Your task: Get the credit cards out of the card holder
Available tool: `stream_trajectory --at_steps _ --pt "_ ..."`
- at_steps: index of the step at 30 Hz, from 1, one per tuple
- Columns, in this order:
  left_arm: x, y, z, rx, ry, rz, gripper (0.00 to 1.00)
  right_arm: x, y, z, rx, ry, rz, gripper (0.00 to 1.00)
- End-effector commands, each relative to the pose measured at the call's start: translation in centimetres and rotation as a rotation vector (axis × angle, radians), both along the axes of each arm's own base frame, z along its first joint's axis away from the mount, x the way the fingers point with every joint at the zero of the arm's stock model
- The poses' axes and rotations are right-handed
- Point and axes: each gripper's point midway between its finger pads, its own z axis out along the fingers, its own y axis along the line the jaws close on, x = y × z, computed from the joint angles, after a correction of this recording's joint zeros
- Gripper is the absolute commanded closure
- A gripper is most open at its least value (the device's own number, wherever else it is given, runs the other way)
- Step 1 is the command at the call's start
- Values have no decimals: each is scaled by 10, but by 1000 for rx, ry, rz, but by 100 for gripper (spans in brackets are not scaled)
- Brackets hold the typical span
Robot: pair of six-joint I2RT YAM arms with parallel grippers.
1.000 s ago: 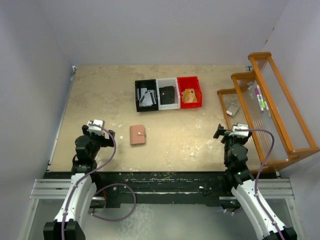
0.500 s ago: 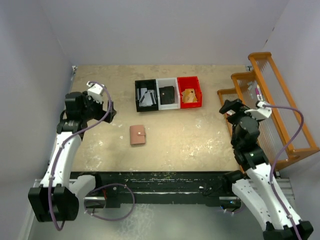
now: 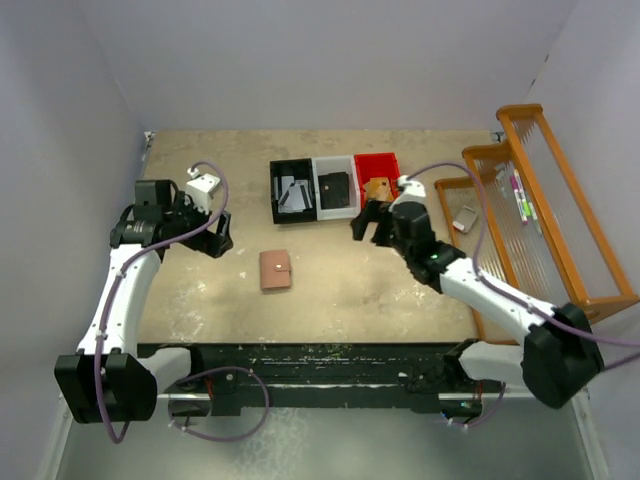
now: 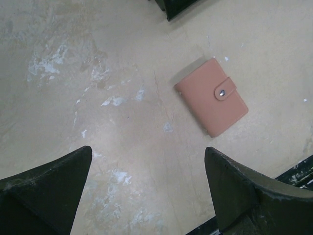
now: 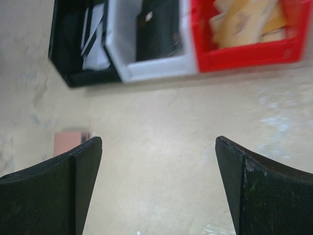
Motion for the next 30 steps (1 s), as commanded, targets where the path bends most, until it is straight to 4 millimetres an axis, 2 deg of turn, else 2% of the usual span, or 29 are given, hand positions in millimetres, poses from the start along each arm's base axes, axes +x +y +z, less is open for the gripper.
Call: stream_trajectory --at_steps 1,4,6,7,9,10,12,14,15,17,23,26,30 --pt "3 17 1 111 -22 -11 1 7 47 7 -26 -45 62 0" --pt "5 25 -11 142 16 10 1 3 84 -6 -114 -34 100 0" --pt "5 26 -13 144 30 11 1 -3 116 -15 -201 -15 133 0" --pt "5 27 -14 146 33 12 1 -3 126 -14 -247 -9 128 0" --pt "6 29 -12 153 26 16 1 -7 138 -28 -244 86 112 0" --pt "6 29 -11 153 24 18 1 -4 137 -36 -192 163 77 0" --pt "7 29 -7 145 23 22 1 5 144 -45 -62 271 142 0" --pt "7 28 -5 132 24 24 1 7 156 -36 -79 194 163 0" --pt "7 27 -4 126 26 25 1 1 165 -32 -110 162 170 0" --pt "8 26 -3 118 25 28 1 -12 184 -38 -166 176 212 0" --pt "7 23 -4 95 41 31 1 -48 235 -82 -278 224 292 0" --pt "5 22 -2 87 47 26 1 -61 251 -98 -318 249 309 0" --pt "5 23 1 88 54 32 1 -64 263 -108 -338 259 300 0"
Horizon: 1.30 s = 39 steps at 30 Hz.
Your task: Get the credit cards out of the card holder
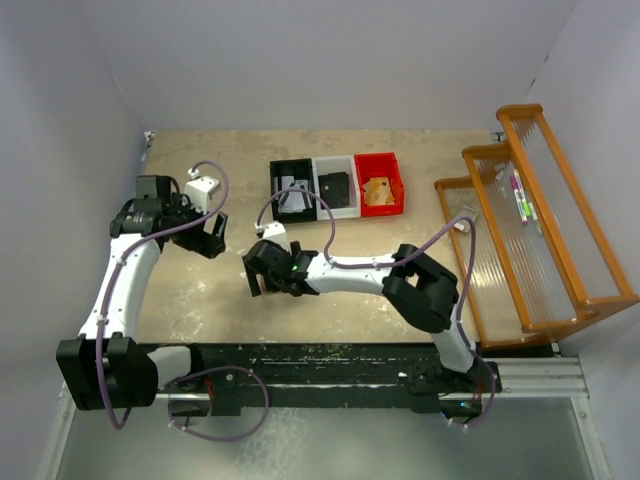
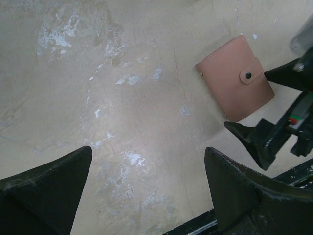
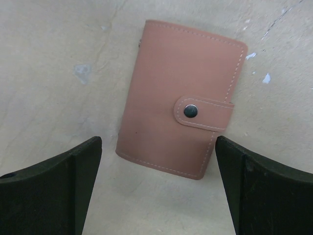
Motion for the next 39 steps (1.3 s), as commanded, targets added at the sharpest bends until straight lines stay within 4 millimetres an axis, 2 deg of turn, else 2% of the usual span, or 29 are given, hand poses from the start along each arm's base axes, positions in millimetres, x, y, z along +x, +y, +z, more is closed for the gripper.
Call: stream_trajectory --at_steps 1,7,11,15,20,23,26,31,34,39 --pt "7 -1 21 -25 -32 5 1 15 2 12 -17 -38 -81 0" --pt "6 1 30 -25 -37 14 1 13 -5 -17 -121 -6 -132 0" --pt "5 -2 38 -38 -57 8 1 10 -4 -23 -115 7 -121 1" --pt "4 -5 39 -57 -50 12 1 13 -11 -24 -136 -18 -141 6" --pt "1 -9 38 -80 -44 7 0 12 -22 -27 -160 -33 -146 25" --pt "1 -12 40 -100 -46 13 1 13 -26 -20 -148 -52 -145 37" --pt "0 -20 48 -170 -60 -2 1 16 -27 2 -107 -87 -150 41" --pt "3 -32 57 -270 -27 15 1 21 -30 56 8 -179 -152 42" --pt "3 -42 68 -353 -1 25 1 20 -33 96 102 -240 -143 42" --pt "-4 -69 97 -541 46 -13 0 17 -35 162 267 -319 -120 42"
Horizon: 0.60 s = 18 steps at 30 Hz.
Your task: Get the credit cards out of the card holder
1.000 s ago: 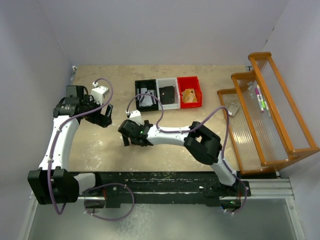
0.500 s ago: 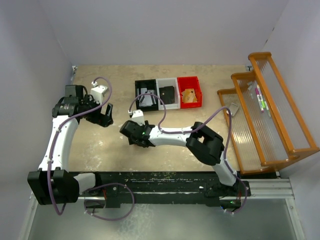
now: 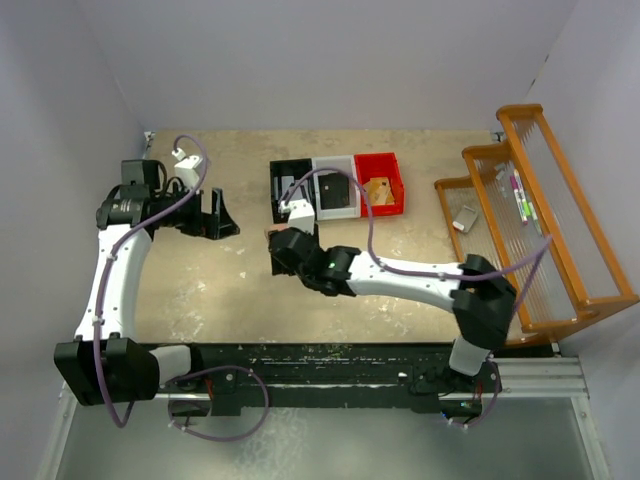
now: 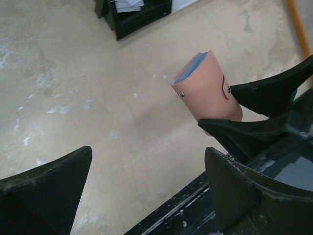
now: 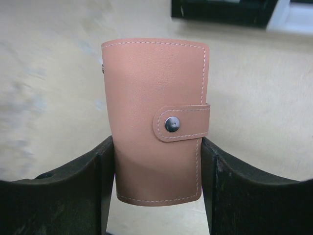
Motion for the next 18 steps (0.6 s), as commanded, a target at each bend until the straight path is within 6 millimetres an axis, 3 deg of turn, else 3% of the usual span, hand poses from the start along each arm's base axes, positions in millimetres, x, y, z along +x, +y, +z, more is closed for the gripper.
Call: stream_trajectory --at_steps 1,6,14,18 --pt "-3 -29 43 -219 0 -37 0 12 10 100 241 -176 1 42" --pt "-12 -49 70 -379 20 -102 2 6 16 144 332 -234 61 41" --pt "-26 -63 101 -494 7 -190 6 -3 37 164 368 -255 150 41" --pt "-27 -64 100 -499 -1 -195 13 -11 44 172 385 -276 177 41"
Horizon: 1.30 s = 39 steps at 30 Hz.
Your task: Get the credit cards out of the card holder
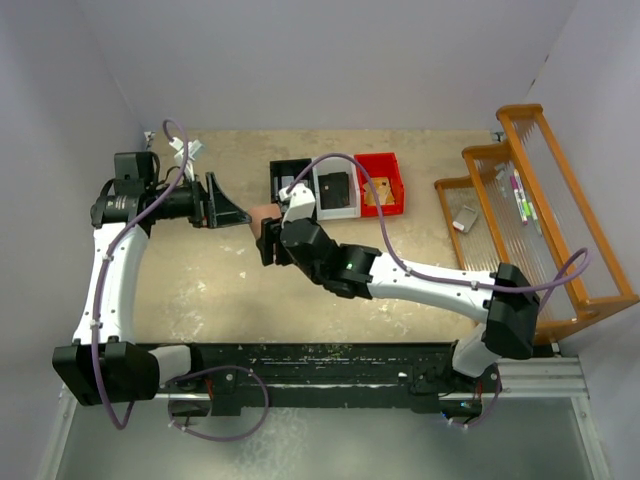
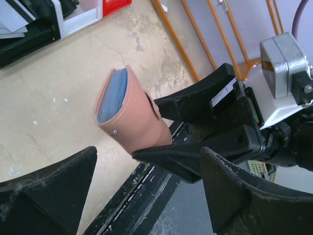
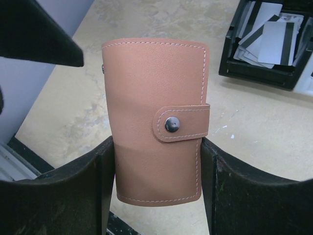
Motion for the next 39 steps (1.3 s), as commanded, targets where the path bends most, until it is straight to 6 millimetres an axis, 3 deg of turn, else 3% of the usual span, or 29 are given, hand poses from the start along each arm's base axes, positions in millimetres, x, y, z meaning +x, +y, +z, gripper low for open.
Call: stream_trajectory --at_steps 1,6,9,12,20,28,30,32,34,39 --pt "-3 -3 18 -42 -60 -29 14 -5 21 61 139 -98 48 41" --pt "4 4 -2 17 -15 9 17 -15 29 74 143 -130 67 41" --pt "9 9 -2 60 -40 50 27 -19 32 77 145 -139 73 41" --pt "14 14 3 96 -98 101 30 -22 34 80 153 -145 78 41" --pt "-12 -7 14 -74 -9 -56 54 -19 41 86 152 -162 56 40" --pt "-25 -9 14 -85 23 -101 80 -18 39 83 134 -159 46 37" --pt "-27 -9 15 -86 29 -101 87 -19 43 85 139 -159 63 34" --pt "-26 -8 13 -67 26 -87 94 -23 47 84 141 -152 99 19" --pt "-22 -4 13 -22 8 -56 98 -23 48 85 158 -122 124 10" --pt "-8 12 16 112 -81 57 100 -22 20 88 190 -21 80 10"
